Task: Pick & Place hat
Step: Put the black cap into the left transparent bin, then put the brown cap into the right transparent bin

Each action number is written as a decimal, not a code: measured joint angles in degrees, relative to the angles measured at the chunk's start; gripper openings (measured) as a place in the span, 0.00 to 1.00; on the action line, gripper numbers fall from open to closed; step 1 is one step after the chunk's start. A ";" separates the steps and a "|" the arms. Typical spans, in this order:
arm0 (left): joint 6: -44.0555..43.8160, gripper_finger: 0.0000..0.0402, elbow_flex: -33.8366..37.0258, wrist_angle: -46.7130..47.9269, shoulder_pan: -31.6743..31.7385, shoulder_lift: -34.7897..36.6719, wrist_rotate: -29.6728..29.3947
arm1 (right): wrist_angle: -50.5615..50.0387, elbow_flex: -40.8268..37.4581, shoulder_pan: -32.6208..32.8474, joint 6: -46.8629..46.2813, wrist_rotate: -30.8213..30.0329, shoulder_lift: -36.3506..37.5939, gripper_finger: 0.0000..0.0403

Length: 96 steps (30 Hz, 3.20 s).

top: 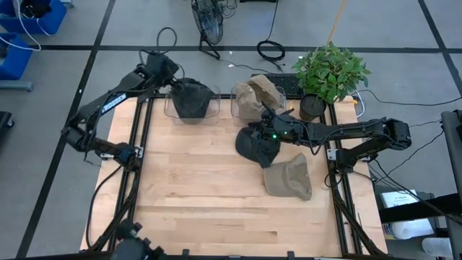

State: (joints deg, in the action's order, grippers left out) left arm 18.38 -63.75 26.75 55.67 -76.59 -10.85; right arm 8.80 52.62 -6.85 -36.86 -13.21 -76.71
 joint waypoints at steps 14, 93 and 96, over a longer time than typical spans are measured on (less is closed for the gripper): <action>-19.22 0.35 0.00 1.40 -12.92 17.45 12.28 | -3.29 0.00 1.72 3.51 1.41 4.01 0.49; -17.05 0.02 25.70 5.17 -67.52 36.93 -5.11 | -88.44 23.48 46.43 -94.49 11.89 -16.65 0.11; -16.99 0.01 25.70 5.19 -65.98 36.93 -3.48 | -86.85 20.55 47.69 -95.02 14.22 -16.28 0.18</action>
State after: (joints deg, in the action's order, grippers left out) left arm 1.39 -38.04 31.94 -10.32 -39.66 -14.33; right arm -78.05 73.17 40.83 -131.88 1.01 -92.99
